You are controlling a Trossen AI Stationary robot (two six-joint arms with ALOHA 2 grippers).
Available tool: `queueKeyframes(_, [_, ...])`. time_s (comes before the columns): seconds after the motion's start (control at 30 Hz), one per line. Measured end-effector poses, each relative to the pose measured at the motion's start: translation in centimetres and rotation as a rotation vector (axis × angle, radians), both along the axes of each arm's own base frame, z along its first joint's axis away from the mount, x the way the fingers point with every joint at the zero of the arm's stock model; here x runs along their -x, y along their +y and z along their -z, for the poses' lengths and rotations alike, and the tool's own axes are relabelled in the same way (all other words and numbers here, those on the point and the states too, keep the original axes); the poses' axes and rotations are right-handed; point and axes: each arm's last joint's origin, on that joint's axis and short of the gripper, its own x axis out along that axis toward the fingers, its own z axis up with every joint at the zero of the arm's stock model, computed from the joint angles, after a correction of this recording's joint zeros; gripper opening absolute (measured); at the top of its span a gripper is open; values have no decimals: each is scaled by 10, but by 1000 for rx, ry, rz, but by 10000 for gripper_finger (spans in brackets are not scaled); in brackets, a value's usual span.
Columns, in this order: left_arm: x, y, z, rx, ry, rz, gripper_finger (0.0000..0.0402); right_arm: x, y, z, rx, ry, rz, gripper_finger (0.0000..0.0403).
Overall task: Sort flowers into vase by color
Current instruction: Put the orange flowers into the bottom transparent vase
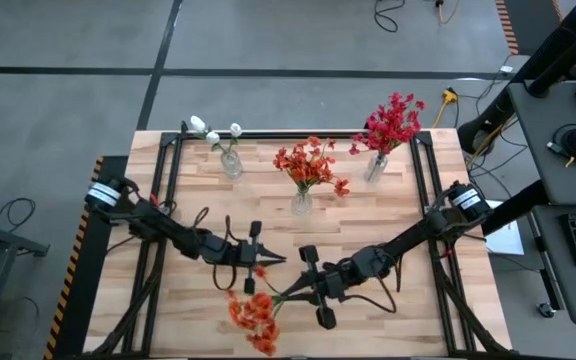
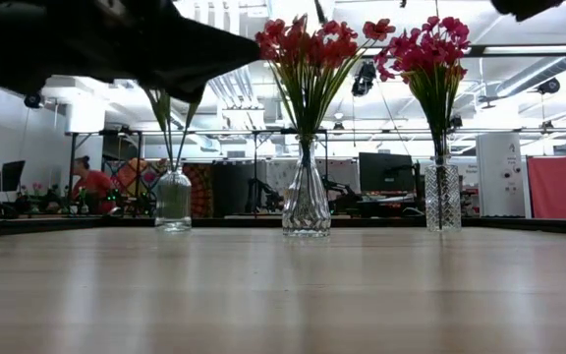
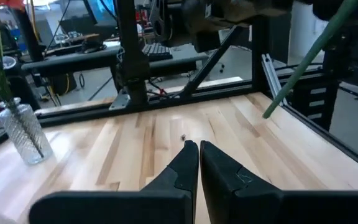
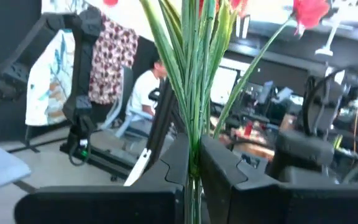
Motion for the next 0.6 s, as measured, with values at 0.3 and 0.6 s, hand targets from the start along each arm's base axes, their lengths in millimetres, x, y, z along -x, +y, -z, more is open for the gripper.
queueKeyframes(0.3, [-16, -7, -16, -60, -66, 0, 13, 11, 6, -19, 17, -139, 24, 22])
queueKeyframes(0.6, [-20, -10, -26, -50, -99, 3, 81, 27, 21, -26, 94, -265, 101, 22])
